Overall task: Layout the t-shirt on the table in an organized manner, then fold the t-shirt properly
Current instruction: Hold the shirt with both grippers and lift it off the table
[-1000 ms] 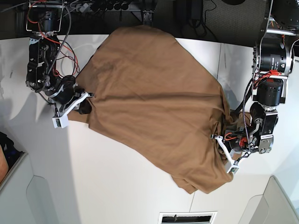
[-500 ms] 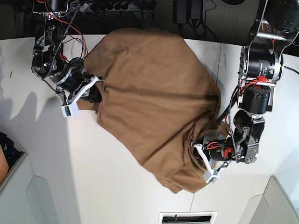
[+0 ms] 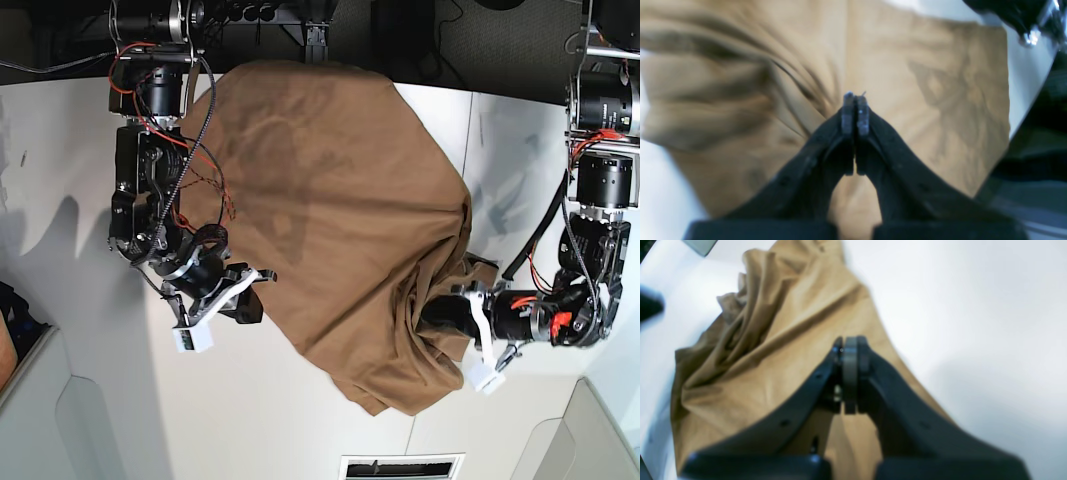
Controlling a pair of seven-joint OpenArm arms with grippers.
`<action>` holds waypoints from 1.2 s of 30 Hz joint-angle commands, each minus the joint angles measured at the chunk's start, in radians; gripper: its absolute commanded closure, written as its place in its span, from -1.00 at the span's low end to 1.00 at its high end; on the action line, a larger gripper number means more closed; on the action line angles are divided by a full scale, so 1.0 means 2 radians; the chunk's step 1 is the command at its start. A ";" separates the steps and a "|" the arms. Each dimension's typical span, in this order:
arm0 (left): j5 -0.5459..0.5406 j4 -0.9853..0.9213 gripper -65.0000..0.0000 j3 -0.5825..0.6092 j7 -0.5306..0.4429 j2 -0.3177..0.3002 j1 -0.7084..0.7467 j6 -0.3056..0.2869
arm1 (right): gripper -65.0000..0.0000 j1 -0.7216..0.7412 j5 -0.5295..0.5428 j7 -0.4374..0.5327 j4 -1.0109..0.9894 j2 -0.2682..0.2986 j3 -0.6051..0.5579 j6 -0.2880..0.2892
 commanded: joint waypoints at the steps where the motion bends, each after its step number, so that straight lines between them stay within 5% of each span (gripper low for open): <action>1: -0.015 0.020 0.94 -0.002 -0.007 -0.003 0.004 -0.004 | 1.00 0.023 -0.001 0.022 -0.005 -0.002 -0.005 0.002; 11: -0.018 0.116 0.94 -0.002 -0.015 0.016 0.170 -0.004 | 1.00 0.063 -0.106 0.054 -0.087 -0.003 -0.123 -0.032; 16: 0.051 0.116 0.94 -0.002 -0.048 0.023 0.221 -0.004 | 1.00 0.063 -0.136 0.054 -0.116 0.006 -0.139 -0.032; 25: 0.165 0.108 0.94 -0.004 -0.117 -0.019 0.228 -0.004 | 1.00 0.054 -0.129 0.042 -0.118 0.072 -0.139 -0.032; 31: 0.203 0.083 0.94 -0.004 -0.148 -0.047 0.192 -0.004 | 1.00 0.038 -0.070 0.026 -0.117 0.121 -0.139 -0.027; 36: 0.209 0.015 0.94 -0.004 -0.160 -0.047 0.137 -0.004 | 1.00 0.005 -0.014 -0.012 -0.079 0.131 -0.139 -0.009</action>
